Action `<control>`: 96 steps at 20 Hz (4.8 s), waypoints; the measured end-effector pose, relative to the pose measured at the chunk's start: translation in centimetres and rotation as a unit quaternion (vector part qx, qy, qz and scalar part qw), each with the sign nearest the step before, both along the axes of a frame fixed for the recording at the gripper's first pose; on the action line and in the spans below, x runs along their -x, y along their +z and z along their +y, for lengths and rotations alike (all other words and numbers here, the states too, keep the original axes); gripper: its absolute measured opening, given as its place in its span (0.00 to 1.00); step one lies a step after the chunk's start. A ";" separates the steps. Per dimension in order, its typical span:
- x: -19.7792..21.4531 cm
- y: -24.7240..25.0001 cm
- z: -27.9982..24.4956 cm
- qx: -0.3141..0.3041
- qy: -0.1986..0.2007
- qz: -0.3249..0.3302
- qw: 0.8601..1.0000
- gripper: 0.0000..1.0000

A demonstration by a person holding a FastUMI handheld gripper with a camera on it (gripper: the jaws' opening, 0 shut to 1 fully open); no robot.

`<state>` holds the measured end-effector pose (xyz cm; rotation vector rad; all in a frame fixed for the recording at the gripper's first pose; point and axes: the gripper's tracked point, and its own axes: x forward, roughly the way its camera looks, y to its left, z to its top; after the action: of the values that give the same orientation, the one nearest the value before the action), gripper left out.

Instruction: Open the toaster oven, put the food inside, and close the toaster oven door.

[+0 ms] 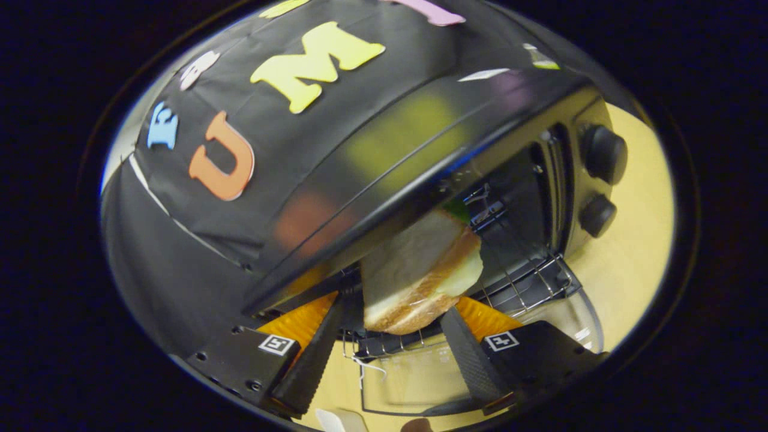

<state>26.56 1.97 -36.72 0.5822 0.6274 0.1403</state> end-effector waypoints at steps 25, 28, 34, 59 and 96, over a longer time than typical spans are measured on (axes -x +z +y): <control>15.1 3.9 -1.0 0.248 0.084 -0.055 0.963 1.00; 16.0 1.1 -2.1 0.268 0.073 -0.048 0.959 1.00; 17.4 -5.7 -3.5 0.281 0.056 -0.002 0.958 1.00; 13.6 -1.5 -3.4 0.316 -0.004 -0.024 0.948 1.00; 24.2 33.9 0.2 0.249 -0.064 -0.301 0.918 1.00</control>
<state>2.34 2.18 -2.80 0.0641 0.0100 0.0278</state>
